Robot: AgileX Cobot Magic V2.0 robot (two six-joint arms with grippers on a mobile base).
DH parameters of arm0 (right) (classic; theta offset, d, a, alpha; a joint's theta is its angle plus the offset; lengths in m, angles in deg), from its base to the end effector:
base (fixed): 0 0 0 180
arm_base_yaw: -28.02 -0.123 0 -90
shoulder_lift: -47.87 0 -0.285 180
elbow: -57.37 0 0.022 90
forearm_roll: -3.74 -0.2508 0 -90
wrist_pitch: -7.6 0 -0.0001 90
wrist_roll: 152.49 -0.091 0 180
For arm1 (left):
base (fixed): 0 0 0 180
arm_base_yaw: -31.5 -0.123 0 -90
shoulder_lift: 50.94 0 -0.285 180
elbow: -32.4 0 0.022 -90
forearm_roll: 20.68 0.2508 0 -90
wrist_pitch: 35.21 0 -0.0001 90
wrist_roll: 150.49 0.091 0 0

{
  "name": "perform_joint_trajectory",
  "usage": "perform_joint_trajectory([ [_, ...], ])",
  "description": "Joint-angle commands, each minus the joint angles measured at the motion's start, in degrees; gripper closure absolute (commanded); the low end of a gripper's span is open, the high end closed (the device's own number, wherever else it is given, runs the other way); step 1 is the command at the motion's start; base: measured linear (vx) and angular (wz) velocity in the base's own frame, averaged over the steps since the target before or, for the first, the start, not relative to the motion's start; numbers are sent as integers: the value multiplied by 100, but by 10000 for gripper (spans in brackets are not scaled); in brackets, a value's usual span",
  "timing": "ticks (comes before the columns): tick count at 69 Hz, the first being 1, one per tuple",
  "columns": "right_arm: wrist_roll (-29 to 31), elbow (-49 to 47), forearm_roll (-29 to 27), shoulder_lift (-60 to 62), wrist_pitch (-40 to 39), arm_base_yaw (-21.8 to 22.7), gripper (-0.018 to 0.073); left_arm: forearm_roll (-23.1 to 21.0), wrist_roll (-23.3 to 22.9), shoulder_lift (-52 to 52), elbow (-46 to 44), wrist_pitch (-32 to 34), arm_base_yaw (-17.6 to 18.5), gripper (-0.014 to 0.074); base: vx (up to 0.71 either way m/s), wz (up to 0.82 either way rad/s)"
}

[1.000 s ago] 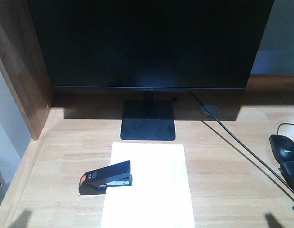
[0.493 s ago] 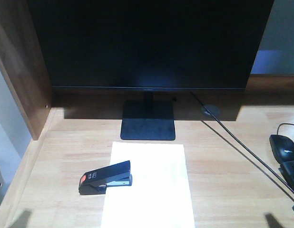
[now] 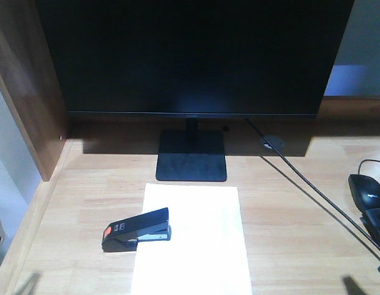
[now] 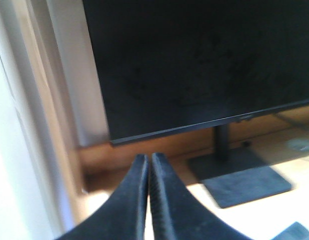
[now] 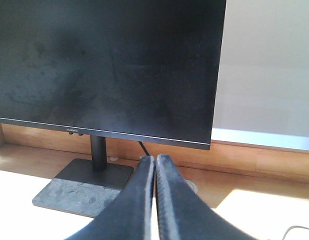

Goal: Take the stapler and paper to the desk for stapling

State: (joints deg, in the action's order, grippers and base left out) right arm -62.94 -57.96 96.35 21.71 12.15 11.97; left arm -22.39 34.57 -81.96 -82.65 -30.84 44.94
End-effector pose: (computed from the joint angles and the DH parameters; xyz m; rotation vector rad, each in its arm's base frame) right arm 0.0847 0.0167 0.2660 -0.1891 1.5717 0.1268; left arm 0.0958 -0.0227 0.2630 0.2320 1.5835 -0.1350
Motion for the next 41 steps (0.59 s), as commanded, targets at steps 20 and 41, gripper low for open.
perform_joint_trajectory([
  [20,15,-160,110,-46,23,8,569,411,-706,130,-139,267,-442,603,0,0],
  [41,15,-160,110,-46,23,8,569,359,-706,1499,719,228,-929,603,0,0],
])
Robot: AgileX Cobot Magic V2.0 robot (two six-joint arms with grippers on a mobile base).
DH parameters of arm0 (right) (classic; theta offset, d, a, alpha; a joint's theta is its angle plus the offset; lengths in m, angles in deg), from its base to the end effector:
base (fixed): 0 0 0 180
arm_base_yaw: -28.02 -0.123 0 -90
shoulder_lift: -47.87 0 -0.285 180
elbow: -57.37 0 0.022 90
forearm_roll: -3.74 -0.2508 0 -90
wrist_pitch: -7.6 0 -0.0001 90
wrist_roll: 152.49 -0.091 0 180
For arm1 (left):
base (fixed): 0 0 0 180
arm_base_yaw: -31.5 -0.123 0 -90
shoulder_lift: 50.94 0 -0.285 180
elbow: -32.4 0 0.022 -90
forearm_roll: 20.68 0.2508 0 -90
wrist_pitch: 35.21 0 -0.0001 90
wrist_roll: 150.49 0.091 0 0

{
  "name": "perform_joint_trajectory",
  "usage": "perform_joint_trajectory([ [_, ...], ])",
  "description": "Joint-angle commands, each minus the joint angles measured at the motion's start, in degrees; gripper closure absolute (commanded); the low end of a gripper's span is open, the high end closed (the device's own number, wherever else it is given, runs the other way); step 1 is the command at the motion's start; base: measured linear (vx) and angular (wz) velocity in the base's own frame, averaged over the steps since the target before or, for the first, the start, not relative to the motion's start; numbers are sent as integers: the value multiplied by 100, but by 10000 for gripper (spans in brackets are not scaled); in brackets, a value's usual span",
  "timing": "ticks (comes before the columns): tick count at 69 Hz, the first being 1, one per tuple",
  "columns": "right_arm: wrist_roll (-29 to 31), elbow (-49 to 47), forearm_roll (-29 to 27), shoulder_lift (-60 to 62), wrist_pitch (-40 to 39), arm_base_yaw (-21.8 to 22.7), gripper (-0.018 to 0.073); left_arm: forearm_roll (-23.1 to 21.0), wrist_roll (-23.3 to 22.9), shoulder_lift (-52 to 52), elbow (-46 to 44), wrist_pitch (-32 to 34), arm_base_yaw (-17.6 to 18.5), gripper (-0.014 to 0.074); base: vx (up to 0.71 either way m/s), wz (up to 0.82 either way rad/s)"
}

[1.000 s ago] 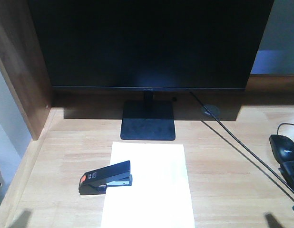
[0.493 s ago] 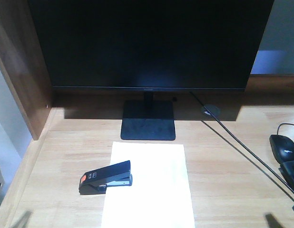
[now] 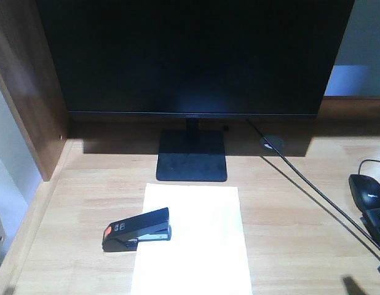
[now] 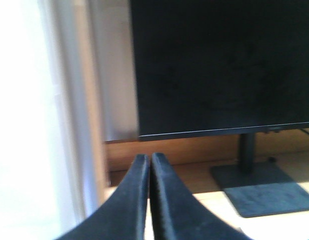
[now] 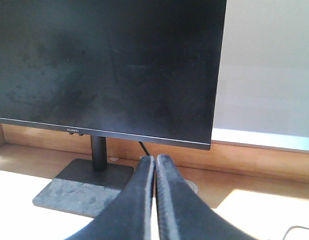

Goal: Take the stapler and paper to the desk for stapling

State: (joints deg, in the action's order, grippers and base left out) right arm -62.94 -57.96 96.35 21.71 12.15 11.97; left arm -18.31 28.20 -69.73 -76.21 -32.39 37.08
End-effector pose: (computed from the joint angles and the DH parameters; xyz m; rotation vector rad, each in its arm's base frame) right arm 0.0847 0.0167 0.2660 -0.1891 1.5717 0.1268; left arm 0.0716 -0.0072 0.2401 0.0899 1.5225 -0.0646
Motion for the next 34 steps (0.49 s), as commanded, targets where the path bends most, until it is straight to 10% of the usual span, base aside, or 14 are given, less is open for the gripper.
perform_joint_trajectory([
  [1,15,-160,110,-46,23,8,569,-49,-69,339,137,377,-170,603,0,0],
  [34,15,-160,110,-46,23,8,569,-335,-69,1264,783,-558,-588,603,0,0],
])
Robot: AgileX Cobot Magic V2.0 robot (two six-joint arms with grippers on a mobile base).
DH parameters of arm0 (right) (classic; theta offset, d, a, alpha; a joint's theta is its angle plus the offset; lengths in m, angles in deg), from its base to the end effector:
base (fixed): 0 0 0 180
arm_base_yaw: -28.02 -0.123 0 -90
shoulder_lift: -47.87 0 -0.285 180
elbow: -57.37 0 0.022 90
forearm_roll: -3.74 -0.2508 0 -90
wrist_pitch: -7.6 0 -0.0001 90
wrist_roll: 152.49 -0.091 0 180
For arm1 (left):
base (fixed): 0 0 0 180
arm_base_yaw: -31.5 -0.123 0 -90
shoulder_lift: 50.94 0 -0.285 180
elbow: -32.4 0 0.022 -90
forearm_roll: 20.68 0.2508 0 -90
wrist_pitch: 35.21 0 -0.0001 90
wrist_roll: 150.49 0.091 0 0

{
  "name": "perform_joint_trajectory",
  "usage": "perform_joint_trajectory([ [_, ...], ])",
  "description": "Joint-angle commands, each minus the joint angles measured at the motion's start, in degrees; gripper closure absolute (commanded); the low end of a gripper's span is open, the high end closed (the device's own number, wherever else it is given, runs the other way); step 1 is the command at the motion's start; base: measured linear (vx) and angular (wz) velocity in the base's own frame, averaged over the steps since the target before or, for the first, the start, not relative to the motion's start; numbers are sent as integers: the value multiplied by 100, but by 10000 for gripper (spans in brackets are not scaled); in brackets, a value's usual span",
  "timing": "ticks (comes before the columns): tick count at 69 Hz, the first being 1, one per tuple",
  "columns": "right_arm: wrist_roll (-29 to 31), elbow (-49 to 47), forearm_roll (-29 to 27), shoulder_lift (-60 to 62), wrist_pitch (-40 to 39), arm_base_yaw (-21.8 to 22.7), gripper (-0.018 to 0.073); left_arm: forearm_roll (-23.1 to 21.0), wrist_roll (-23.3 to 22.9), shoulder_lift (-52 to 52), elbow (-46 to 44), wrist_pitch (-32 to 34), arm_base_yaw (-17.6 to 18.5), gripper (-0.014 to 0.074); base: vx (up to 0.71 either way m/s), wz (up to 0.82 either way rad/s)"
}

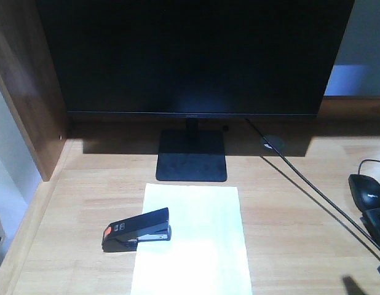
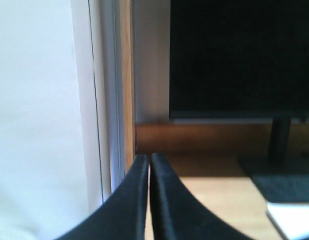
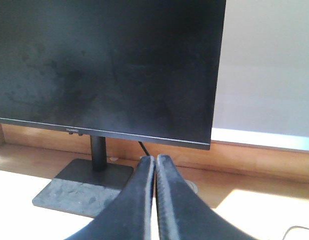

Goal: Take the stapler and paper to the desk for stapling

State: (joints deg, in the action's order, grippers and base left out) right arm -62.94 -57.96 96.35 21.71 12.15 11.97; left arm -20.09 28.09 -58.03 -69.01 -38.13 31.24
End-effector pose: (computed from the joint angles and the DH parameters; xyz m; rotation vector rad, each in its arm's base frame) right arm 0.0847 0.0167 0.2660 -0.1891 1.5717 0.1268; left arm 0.0566 0.0003 0.2011 -0.0151 1.5463 -0.0075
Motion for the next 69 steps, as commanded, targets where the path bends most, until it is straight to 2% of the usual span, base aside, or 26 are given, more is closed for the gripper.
perform_joint_trajectory([
  [1,15,-160,110,-46,23,8,569,-182,-57,94,63,-27,-4,603,0,0],
  [9,15,-160,110,-46,23,8,569,-182,-57,94,63,-210,-4,603,0,0],
  [69,15,-160,110,-46,23,8,569,-170,-57,94,56,-238,-4,603,0,0],
])
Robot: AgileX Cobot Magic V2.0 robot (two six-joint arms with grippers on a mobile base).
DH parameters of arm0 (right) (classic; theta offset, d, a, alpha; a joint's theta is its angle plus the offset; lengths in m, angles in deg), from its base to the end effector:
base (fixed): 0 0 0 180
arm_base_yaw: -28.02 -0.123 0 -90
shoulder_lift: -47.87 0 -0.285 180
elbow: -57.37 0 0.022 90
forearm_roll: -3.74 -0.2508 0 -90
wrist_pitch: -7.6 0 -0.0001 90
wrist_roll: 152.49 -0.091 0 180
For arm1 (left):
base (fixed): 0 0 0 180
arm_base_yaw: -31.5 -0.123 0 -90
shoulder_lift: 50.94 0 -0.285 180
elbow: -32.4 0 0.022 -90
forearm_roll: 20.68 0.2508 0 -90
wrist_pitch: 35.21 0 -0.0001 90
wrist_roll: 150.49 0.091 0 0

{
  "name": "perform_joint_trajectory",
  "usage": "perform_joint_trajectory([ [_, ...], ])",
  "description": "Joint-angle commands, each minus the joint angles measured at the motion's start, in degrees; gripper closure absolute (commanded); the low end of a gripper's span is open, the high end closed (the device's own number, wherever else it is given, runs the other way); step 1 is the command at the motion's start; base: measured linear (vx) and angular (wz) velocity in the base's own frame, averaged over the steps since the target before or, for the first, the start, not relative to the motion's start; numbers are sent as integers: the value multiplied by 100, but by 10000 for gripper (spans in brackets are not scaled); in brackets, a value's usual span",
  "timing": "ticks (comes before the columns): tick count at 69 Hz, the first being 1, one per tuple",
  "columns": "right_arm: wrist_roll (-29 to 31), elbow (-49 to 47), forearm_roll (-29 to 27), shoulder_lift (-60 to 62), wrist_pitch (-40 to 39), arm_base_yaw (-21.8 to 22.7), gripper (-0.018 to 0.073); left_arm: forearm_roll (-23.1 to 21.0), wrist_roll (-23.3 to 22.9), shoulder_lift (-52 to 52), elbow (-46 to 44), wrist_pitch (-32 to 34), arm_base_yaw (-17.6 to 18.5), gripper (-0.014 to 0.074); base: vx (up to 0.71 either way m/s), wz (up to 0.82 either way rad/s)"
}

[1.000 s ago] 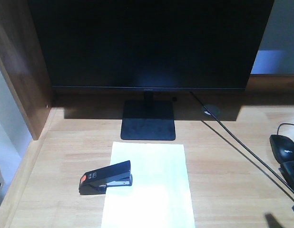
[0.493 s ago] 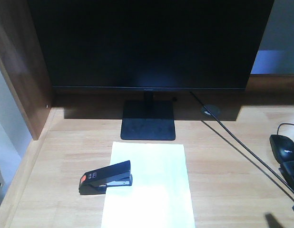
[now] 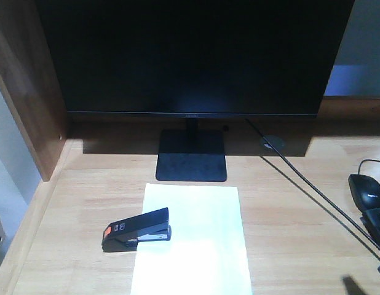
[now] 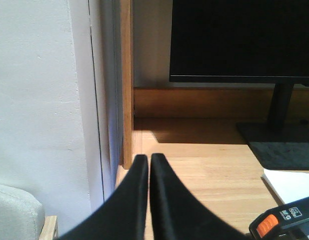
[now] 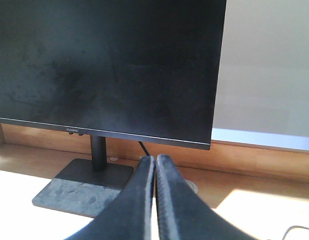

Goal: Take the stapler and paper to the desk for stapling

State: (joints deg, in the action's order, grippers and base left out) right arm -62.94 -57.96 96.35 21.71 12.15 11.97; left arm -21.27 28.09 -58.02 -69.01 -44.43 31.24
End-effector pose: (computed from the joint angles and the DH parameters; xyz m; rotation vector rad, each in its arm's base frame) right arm 0.0847 0.0167 0.2660 -0.1891 1.5717 0.1268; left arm 0.0563 0.0001 0.1911 -0.0314 1.6559 -0.0245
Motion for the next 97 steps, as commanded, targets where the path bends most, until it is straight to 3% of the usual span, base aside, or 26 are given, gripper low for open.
perform_joint_trajectory([
  [1,15,-160,110,-46,23,8,569,-52,-57,92,56,393,-4,603,0,0],
  [31,21,-160,145,-46,89,8,569,-52,-57,92,56,393,-4,603,0,0],
  [43,392,-160,-376,-52,83,8,569,-52,-57,92,56,393,-4,603,0,0],
  [53,1733,-160,-1779,-52,41,8,569,-52,-57,92,56,393,-4,603,0,0],
  [71,5291,-160,-5388,-52,-7,8,569,-52,-57,92,56,393,-4,603,0,0],
  [85,7873,-160,-7855,-52,-209,8,569,-52,-57,92,56,393,-4,603,0,0],
  [92,8830,-160,-8818,-52,-209,8,569,-52,-57,92,56,393,-4,603,0,0],
  [97,9254,-160,-9186,-52,-222,8,569,-52,-57,92,56,393,-4,603,0,0],
])
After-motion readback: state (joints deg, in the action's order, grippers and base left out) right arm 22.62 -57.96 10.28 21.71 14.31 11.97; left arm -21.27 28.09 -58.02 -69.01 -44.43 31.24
